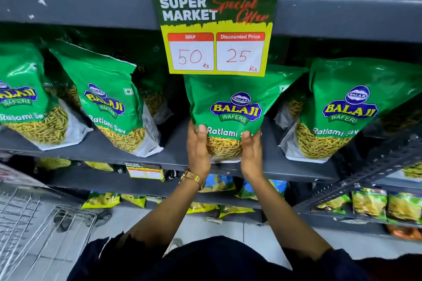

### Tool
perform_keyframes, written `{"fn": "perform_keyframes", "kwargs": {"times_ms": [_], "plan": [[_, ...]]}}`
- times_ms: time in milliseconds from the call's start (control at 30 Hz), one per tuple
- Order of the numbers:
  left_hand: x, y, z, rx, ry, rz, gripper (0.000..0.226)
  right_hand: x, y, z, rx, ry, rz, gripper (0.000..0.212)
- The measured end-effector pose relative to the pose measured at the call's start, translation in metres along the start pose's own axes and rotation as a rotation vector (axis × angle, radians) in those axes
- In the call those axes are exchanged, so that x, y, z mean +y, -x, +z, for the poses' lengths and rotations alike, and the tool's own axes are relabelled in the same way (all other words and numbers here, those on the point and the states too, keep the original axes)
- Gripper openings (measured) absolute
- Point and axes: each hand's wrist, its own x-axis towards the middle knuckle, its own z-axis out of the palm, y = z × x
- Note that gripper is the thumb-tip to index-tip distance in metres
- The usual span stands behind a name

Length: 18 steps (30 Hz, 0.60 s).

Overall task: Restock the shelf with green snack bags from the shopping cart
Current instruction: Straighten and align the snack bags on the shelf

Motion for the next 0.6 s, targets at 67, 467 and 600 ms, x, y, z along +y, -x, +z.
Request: {"fn": "perform_keyframes", "kwargs": {"times_ms": [67,467,600], "plan": [[-0.001,-0.002,-0.002,-0.004,0.001,-0.014,0.073,-0.002,-0.001,-0.002,0.002,0.009,0.0,0.119],[-0.008,-0.007,0.006,0.05,-0.005,0.013,0.097,-0.007,0.0,-0.004,-0.061,-0.024,0.022,0.117],[-0.005,-0.009,-0.001,-0.017,-0.03,0.019,0.095,-0.009,0.004,-0.004,-0.047,0.01,0.031,0.119]]}}
